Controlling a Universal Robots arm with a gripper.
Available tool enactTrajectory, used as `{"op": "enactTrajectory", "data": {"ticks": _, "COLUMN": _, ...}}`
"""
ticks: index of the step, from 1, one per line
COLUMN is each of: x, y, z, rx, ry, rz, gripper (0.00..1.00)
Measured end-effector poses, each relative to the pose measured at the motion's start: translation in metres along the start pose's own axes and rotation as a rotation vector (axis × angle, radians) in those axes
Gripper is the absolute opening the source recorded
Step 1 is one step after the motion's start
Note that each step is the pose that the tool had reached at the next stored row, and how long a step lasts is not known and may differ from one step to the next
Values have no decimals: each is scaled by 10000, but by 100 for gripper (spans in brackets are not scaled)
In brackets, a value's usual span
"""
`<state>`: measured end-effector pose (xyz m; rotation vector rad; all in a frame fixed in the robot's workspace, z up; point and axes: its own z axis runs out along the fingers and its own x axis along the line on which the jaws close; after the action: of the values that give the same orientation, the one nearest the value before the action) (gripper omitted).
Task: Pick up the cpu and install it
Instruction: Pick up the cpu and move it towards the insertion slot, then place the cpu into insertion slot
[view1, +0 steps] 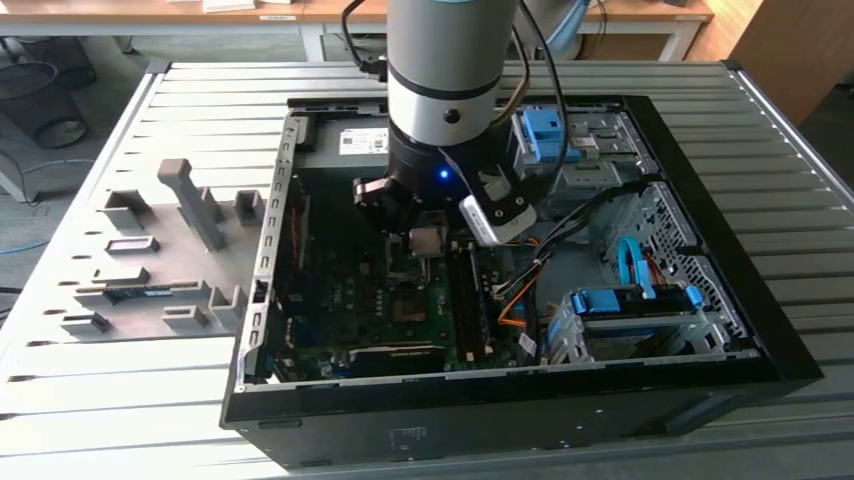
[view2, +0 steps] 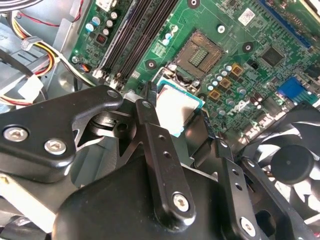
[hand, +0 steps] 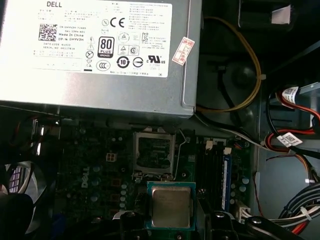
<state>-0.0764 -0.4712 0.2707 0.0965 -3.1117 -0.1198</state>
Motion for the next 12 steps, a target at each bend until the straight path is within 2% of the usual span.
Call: {"op": "enactTrajectory", "data": {"ticks": 12, "x": 1, "y": -6, "z": 44, "rx": -1, "ry": 0, "rz": 2, "gripper": 47}}
